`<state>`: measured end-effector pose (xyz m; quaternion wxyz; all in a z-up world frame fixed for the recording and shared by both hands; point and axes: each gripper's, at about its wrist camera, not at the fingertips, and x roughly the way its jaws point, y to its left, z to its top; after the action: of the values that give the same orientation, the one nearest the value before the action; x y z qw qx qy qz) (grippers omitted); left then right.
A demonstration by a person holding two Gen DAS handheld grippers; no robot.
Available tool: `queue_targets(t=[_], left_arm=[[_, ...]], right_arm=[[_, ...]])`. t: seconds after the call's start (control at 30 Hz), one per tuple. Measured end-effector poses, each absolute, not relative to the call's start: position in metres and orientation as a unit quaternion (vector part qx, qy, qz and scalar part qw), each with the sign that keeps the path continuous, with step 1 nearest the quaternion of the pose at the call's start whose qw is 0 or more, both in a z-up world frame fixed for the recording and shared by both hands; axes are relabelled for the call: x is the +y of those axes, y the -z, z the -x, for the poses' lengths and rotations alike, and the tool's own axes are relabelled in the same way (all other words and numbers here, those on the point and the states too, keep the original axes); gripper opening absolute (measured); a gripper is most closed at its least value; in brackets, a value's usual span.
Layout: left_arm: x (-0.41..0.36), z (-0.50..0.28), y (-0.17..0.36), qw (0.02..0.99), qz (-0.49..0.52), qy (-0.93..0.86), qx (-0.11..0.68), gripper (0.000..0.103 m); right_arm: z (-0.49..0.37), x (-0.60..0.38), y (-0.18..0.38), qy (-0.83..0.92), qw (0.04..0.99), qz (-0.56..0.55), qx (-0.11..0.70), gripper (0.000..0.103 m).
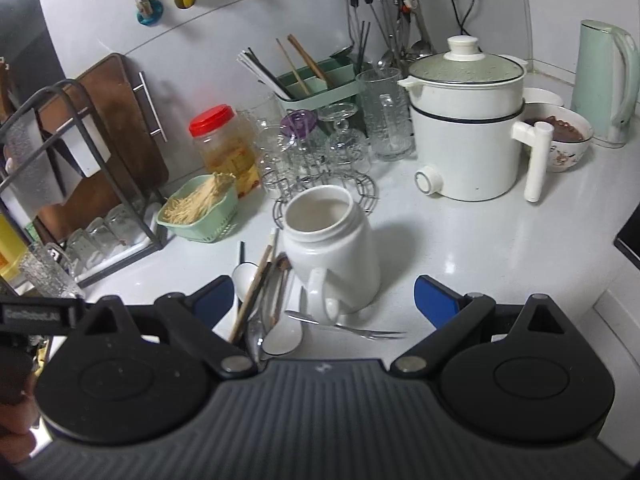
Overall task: Organize utensils
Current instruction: 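Move the left tool toward the wooden chopstick while the right tool grasps the white jar, then close the left gripper on the wooden chopstick and lift it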
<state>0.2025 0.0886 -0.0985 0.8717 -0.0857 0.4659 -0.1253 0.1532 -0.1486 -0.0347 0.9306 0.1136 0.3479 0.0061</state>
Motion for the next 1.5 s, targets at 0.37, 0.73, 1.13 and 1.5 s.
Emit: queue_targets(t=[0.37,0.73,1.13,1.5], left_arm=[[0.078,-0.228,0.118,0.861,0.062,0.136,0.486,0.1],[0.059,-0.267,0.134,0.856,0.026,0.124,0.502,0.095],[0.053,-0.313,0.146,0.848,0.068,0.115,0.512,0.071],[0.032,-0.354,0.161,0.84,0.037,0.131,0.525,0.048]], right_arm=[[-0.17,-0.151,0.05,-0.013,0.926,-0.119,0.358,0.098],[-0.201,-0.162,0.068,-0.029,0.917,-0.122,0.378,0.098],[-0.244,-0.162,0.086,-0.054,0.91,-0.042,0.409,0.096],[-0.274,-0.149,0.102,-0.082,0.904,0.003,0.42,0.09]])
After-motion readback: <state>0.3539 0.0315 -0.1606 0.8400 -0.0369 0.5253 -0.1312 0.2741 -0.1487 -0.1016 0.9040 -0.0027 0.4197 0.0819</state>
